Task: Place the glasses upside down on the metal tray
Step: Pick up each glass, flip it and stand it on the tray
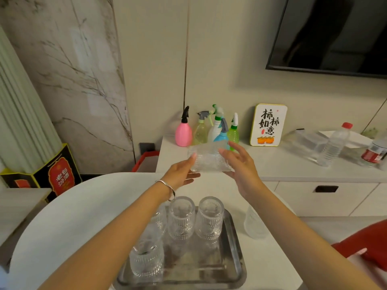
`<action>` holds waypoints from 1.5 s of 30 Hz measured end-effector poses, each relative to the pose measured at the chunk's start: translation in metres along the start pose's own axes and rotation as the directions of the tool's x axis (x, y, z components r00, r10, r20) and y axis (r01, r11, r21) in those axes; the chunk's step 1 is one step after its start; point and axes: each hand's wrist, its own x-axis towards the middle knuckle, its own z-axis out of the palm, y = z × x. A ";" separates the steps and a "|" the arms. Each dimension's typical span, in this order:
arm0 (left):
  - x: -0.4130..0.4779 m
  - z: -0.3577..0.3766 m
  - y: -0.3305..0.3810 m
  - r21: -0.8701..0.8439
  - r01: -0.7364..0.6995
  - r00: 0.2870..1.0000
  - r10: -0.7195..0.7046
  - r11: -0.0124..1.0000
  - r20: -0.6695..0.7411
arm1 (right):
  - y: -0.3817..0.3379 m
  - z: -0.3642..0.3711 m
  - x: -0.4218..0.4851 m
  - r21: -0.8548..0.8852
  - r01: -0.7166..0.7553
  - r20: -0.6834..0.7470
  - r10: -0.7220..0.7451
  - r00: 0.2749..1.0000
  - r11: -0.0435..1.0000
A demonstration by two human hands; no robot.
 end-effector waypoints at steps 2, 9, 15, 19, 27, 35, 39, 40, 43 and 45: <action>-0.013 -0.008 0.012 -0.152 -0.035 0.999 0.035 0.988 -0.004 | -0.006 0.006 -0.016 0.085 -0.043 0.095 0.035 0.995 0.995; -0.070 -0.032 0.032 -0.049 -0.266 0.964 0.267 0.963 0.012 | -0.008 0.007 -0.054 -0.205 -0.030 0.572 0.144 0.808 0.978; -0.103 -0.029 0.030 0.160 -0.367 0.925 0.341 0.916 0.171 | -0.004 0.019 -0.084 -0.348 0.104 0.565 0.120 0.816 0.932; -0.114 -0.030 0.021 0.221 -0.371 0.925 0.337 0.902 0.173 | 0.014 0.019 -0.096 -0.333 0.103 0.482 0.075 0.873 0.937; -0.125 -0.068 -0.053 0.643 -0.185 0.982 0.169 0.743 0.086 | 0.076 0.006 -0.125 -0.426 0.102 0.297 0.032 0.954 0.899; -0.125 -0.074 -0.092 0.843 -0.209 0.977 0.136 0.495 0.163 | 0.119 0.011 -0.134 -0.472 0.119 0.313 0.040 0.949 0.874; -0.123 -0.075 -0.096 0.851 -0.212 0.976 0.144 0.480 0.163 | 0.128 0.012 -0.130 -0.477 0.125 0.313 0.036 0.949 0.870; -0.122 -0.076 -0.097 0.852 -0.213 0.976 0.146 0.478 0.162 | 0.131 0.012 -0.129 -0.482 0.122 0.311 0.039 0.950 0.868; -0.122 -0.075 -0.097 0.849 -0.215 0.975 0.153 0.482 0.160 | 0.136 0.012 -0.129 -0.496 0.122 0.307 0.042 0.951 0.860; -0.122 -0.075 -0.097 0.851 -0.213 0.976 0.153 0.480 0.158 | 0.139 0.014 -0.129 -0.496 0.129 0.309 0.035 0.950 0.859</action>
